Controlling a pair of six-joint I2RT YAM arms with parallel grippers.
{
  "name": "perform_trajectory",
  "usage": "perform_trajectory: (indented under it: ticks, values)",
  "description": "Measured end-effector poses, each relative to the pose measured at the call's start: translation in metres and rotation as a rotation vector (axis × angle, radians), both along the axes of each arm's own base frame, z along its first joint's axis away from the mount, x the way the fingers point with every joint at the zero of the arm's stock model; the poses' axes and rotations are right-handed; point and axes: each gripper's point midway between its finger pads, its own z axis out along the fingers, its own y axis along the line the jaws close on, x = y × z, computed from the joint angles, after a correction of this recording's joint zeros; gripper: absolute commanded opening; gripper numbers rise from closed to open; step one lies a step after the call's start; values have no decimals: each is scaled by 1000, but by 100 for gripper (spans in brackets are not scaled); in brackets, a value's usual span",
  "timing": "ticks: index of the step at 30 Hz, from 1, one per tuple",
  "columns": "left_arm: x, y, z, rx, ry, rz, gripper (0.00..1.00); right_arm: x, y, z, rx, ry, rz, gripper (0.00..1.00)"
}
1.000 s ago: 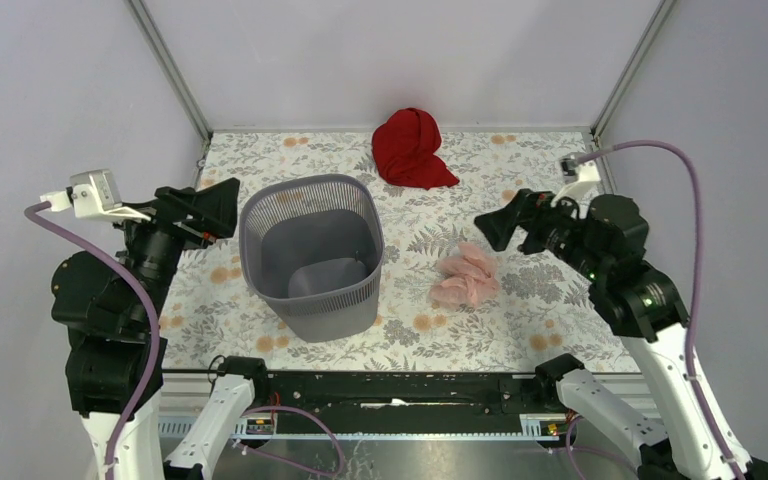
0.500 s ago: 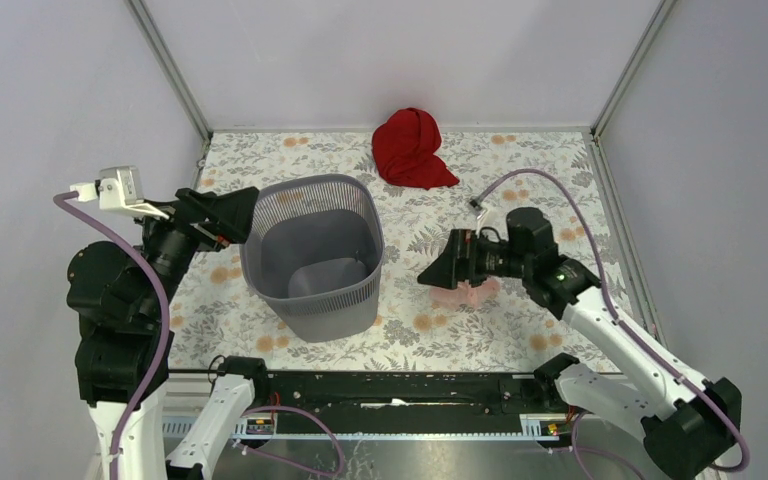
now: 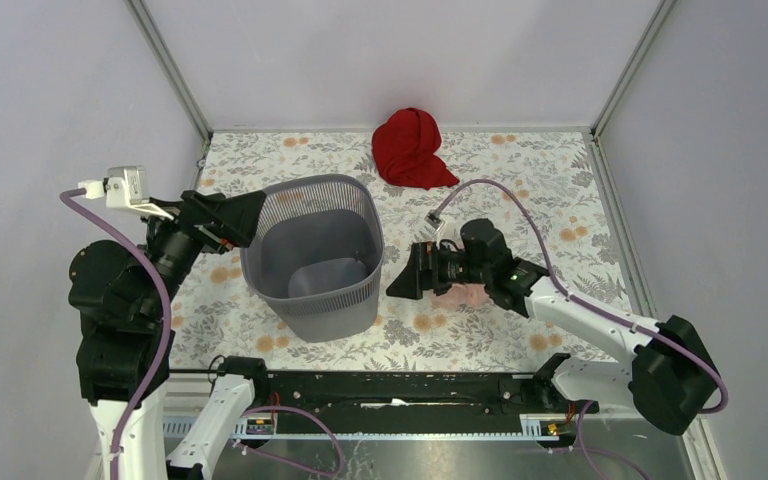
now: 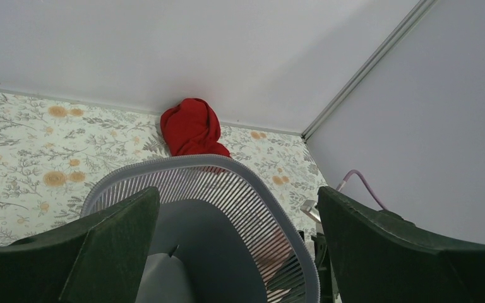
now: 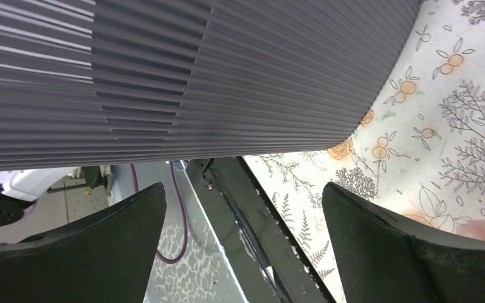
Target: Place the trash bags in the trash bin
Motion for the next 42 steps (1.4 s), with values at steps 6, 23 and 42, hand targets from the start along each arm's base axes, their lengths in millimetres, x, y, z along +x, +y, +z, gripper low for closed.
perform_trajectory:
  ticks: [6, 23, 42]
  values:
    - [2, -2, -4, 1, 12, -11, 99, -14, 22, -6, 18, -104, 65, 100]
    - [5, -5, -7, 1, 24, -26, 99, -33, 81, -17, 80, -217, 131, 100]
    - [8, -16, -13, 24, 36, -99, 99, 29, -138, -28, -671, -351, -645, 98]
